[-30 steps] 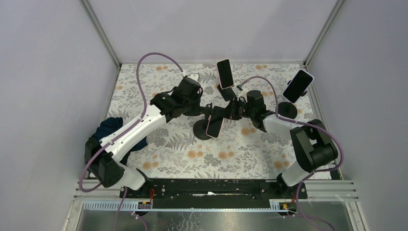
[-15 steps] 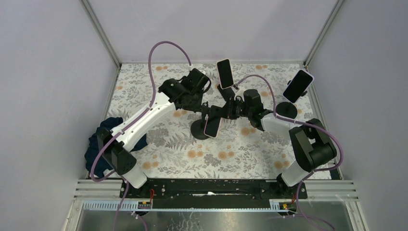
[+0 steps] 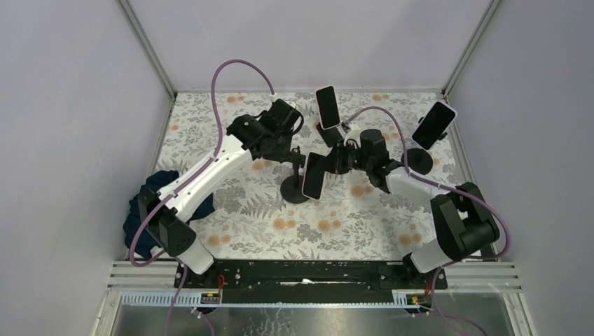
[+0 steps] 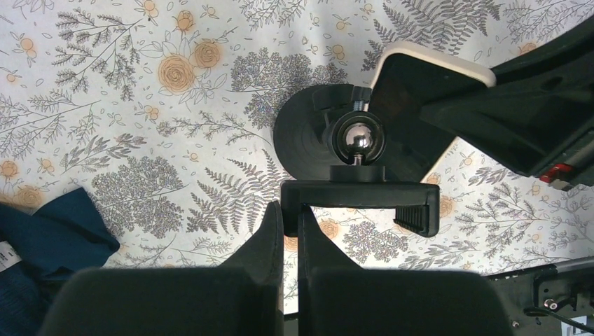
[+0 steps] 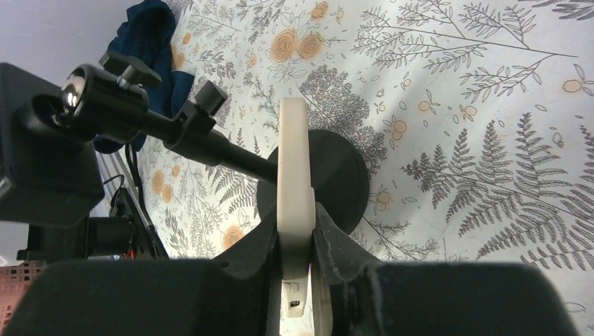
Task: Place the phone on the phone stand
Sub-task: Adjust the phone stand at the center of the board.
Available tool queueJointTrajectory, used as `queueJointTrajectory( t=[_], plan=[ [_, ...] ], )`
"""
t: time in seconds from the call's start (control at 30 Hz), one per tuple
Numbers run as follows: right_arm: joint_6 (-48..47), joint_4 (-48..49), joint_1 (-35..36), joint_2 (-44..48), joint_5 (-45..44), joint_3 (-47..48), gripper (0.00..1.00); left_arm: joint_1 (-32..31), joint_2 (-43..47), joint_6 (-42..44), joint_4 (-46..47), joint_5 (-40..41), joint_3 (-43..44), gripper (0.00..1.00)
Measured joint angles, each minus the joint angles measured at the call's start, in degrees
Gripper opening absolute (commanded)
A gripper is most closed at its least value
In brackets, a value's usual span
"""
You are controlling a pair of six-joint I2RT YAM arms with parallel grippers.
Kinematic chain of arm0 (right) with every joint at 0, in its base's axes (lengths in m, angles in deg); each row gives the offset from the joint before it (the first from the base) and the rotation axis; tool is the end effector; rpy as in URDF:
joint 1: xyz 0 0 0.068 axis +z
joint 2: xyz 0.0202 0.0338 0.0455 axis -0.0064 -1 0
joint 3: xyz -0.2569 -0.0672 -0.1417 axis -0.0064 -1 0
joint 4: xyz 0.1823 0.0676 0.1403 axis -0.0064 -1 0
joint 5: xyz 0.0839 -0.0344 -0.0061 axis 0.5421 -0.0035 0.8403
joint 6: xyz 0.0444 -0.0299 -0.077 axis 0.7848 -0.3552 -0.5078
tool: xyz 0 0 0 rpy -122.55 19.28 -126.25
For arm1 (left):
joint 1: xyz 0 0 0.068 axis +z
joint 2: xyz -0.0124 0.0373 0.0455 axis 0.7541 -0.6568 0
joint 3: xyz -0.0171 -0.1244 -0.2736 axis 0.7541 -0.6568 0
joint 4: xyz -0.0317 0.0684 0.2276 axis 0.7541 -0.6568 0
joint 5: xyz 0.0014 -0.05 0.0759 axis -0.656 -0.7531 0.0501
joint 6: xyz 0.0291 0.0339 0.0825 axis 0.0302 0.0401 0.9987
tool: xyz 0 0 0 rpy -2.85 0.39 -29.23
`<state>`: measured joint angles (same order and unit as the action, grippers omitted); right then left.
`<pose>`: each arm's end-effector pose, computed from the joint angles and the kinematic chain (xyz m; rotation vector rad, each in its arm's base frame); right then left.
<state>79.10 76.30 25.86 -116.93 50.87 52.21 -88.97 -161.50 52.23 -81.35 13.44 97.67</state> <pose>0.2987 0.1898 0.2485 -0.3934 2.0084 1.0756 0.2681 -0.1991 0.3466 0.2255 2.5363 -0.1412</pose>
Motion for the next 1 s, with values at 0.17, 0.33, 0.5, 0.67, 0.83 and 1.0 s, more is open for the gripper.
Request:
queueJointTrajectory(
  t=[0.17, 0.33, 0.5, 0.67, 0.83, 1.0],
  plan=[
    [-1.7, -0.5, -1.3, 2.0, 1.6, -1.0, 0.00, 1.1, 0.8, 0.0, 0.2, -1.7, -0.3, 0.00],
    [-1.4, 0.0, -1.5, 1.0, 2.4, -1.6, 0.00, 1.2, 0.9, -0.2, 0.4, -3.3, -1.2, 0.00],
    [-0.9, 0.2, -1.6, -2.8, 3.1, -0.2, 0.00, 1.6, 3.4, -0.5, 2.2, -6.4, -5.1, 0.00],
    [-2.1, -2.4, -0.9, -4.1, 2.7, 2.1, 0.00, 5.2, 4.5, -0.9, 2.5, -12.1, -6.6, 0.00],
    [-5.8, -3.9, 2.2, -4.1, -0.1, 4.3, 0.00, 7.6, 3.4, -1.5, 0.8, -15.8, -5.6, 0.00],
    [-8.3, -4.6, 4.5, -4.2, -2.2, 5.5, 0.00, 7.7, 0.8, -1.9, -3.5, -16.0, -1.8, 0.00]
  ],
)
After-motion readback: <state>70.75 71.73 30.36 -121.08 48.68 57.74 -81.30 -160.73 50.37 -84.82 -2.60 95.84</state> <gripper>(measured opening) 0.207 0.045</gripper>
